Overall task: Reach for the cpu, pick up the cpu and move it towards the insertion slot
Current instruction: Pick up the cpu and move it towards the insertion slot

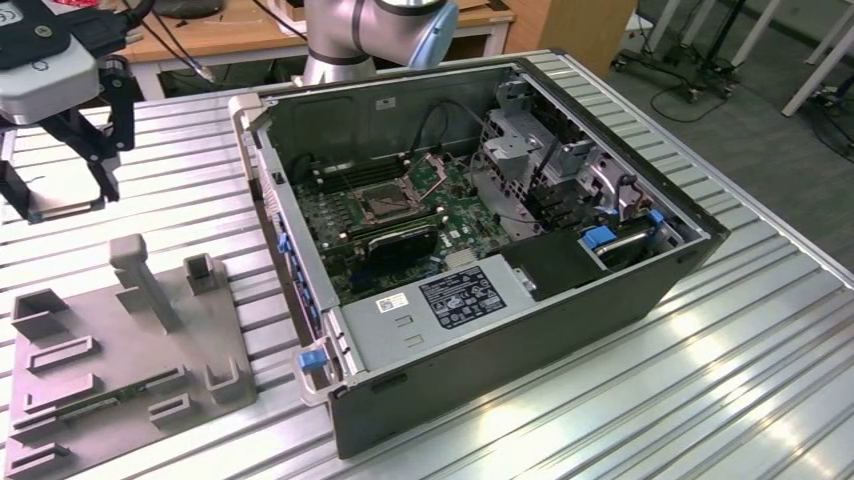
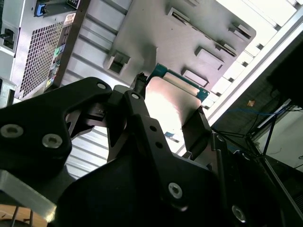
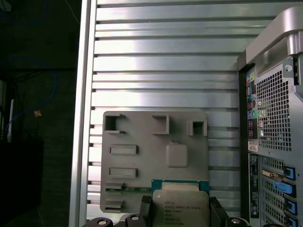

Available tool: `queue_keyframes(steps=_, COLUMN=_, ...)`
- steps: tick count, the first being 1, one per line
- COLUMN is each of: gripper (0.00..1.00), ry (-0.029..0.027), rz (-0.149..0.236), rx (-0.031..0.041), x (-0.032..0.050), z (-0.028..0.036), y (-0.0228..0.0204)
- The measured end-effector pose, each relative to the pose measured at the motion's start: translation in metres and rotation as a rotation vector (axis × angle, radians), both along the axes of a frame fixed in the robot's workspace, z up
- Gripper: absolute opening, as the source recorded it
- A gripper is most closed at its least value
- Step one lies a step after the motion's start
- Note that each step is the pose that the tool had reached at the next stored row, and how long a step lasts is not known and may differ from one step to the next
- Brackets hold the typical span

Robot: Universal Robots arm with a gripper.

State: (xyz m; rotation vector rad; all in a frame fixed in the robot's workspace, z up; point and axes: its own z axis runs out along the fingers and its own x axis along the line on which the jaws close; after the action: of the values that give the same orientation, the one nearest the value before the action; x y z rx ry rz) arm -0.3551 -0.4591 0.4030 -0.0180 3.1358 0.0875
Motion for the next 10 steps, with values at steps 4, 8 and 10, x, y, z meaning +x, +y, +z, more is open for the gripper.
queue_keyframes(steps=4, gripper=0.55, ry=0.0000, rz=0.000, rx=0.0000, x=0.0026, z=-0.0001, y=0.0000)
queue_keyframes(steps=8, gripper=0.55, ry=0.0000, rz=0.000, rx=0.0000, x=0.0054, z=-0.0001, y=0.0000)
queue_keyframes(steps=10, gripper=0.55, ry=0.0000, rz=0.000, rx=-0.0001, x=0.0067, z=-0.0002, y=0.0000)
